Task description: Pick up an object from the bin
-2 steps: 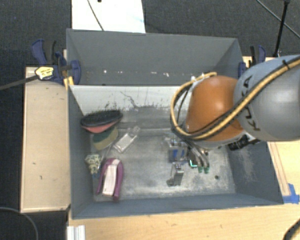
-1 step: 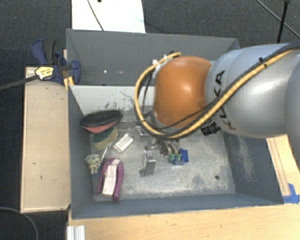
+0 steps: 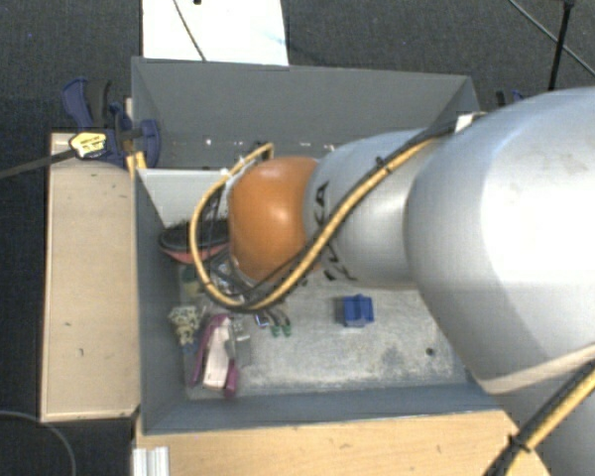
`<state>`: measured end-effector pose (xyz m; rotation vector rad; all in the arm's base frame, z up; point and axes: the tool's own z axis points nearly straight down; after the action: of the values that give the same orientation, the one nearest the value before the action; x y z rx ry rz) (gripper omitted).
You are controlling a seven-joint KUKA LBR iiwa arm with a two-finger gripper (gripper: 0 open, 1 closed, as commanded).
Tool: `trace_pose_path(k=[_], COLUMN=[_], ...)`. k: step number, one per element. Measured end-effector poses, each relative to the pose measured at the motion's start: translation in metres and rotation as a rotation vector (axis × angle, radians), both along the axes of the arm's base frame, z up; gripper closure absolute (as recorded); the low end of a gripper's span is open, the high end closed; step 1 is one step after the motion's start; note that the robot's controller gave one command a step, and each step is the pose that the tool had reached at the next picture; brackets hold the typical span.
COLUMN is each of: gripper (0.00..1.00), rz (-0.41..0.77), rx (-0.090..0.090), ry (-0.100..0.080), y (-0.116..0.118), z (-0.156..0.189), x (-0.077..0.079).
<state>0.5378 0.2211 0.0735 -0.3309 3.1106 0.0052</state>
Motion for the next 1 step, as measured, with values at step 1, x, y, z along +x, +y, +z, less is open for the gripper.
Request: trace_pose_path(k=[1], gripper=[1.0], rz=[-0.006], rx=[0.001], ry=[-0.001], y=[-0.0007], z=[0.0025], x=[0.0003])
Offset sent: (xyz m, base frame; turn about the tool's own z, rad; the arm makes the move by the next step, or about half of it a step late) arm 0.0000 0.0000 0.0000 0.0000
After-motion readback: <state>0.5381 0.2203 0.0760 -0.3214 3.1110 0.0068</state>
